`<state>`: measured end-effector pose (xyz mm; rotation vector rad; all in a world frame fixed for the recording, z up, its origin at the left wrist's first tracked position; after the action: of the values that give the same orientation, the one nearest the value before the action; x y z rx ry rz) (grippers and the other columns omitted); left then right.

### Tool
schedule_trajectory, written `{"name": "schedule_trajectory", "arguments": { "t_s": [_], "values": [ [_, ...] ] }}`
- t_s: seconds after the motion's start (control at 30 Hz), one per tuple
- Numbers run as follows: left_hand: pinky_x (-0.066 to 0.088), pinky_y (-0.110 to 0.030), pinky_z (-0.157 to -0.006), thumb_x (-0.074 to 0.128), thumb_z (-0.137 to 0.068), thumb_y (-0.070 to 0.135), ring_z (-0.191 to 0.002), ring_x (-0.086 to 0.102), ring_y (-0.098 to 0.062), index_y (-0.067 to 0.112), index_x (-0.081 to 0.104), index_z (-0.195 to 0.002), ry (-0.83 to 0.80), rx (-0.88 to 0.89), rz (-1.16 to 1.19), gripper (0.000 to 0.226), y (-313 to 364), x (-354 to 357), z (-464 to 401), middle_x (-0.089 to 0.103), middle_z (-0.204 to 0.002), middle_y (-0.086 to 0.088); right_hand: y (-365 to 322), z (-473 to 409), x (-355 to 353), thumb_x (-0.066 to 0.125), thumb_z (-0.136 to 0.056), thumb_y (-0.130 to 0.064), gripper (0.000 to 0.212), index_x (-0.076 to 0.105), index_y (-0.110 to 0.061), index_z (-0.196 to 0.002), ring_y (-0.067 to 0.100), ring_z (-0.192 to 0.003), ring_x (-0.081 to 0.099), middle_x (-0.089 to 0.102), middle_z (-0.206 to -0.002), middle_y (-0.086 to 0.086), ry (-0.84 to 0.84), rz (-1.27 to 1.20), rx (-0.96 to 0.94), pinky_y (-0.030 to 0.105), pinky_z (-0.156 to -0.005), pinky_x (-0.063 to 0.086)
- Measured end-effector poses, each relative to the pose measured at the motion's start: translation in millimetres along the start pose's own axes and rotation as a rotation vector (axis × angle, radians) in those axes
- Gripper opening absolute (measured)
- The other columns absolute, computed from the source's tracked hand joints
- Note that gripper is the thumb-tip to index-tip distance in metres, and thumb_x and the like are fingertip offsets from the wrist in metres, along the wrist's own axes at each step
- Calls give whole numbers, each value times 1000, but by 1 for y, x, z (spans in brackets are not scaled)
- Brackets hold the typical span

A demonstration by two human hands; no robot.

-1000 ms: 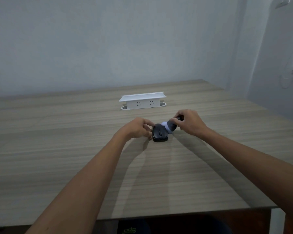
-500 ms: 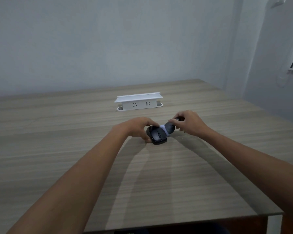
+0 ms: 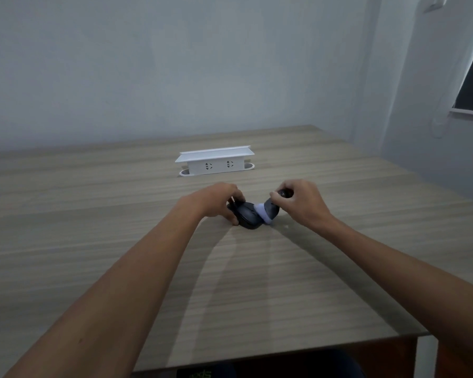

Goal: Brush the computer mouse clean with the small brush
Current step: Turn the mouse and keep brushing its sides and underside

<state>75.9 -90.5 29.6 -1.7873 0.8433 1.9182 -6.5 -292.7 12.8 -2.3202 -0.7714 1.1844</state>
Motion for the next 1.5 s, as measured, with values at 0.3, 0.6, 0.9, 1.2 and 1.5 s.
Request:
{"name": "schedule_trajectory", "arguments": {
  "t_s": [0.3,0.6,0.9,1.2,1.5],
  "values": [
    [51,-31,-88,91,-68,27,-107,64,-24,14,69,-122,23,-45,-50,60,7,0,-4,69,-117,-4,-4,-2,-3,71,-85,-23,16,74,-13,-73,0,-55,59,64,-59,-11,-54,-3,-70,9,-53,40],
    [52,-34,-92,91,-68,25,-108,65,-25,12,69,-124,28,-85,-23,61,8,-1,-5,70,-119,-6,-11,1,-4,72,-86,-26,15,74,-16,-75,3,-62,62,70,-67,-8,-77,2,-172,11,-57,43],
    [53,-36,-92,92,-65,28,-107,65,-25,13,70,-122,33,-113,-21,63,11,-1,-2,71,-117,-6,-10,4,-9,71,-88,-27,17,74,-15,-77,6,-70,63,71,-75,-8,-57,77,-247,21,-65,49],
    [53,-40,-94,91,-67,28,-107,64,-26,13,70,-121,50,-125,-22,61,13,1,1,70,-117,-8,-4,3,-14,68,-89,-26,15,73,-13,-82,14,-72,63,70,-79,-3,-75,176,-299,29,-65,50],
    [53,-39,-94,90,-68,29,-107,64,-27,13,70,-122,43,-142,-43,60,15,1,2,70,-116,-8,-9,3,-7,64,-90,-25,18,71,-11,-81,18,-72,62,68,-80,-1,-123,264,-347,35,-64,51]
  ]
}}
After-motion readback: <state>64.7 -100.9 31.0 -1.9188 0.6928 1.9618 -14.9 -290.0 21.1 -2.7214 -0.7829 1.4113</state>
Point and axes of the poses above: each hand's wrist, its own z-axis away from the middle knuckle, its own x-axis out of the palm, y = z × x, the point moved 2 cm from there along -z, towards the middle knuckle
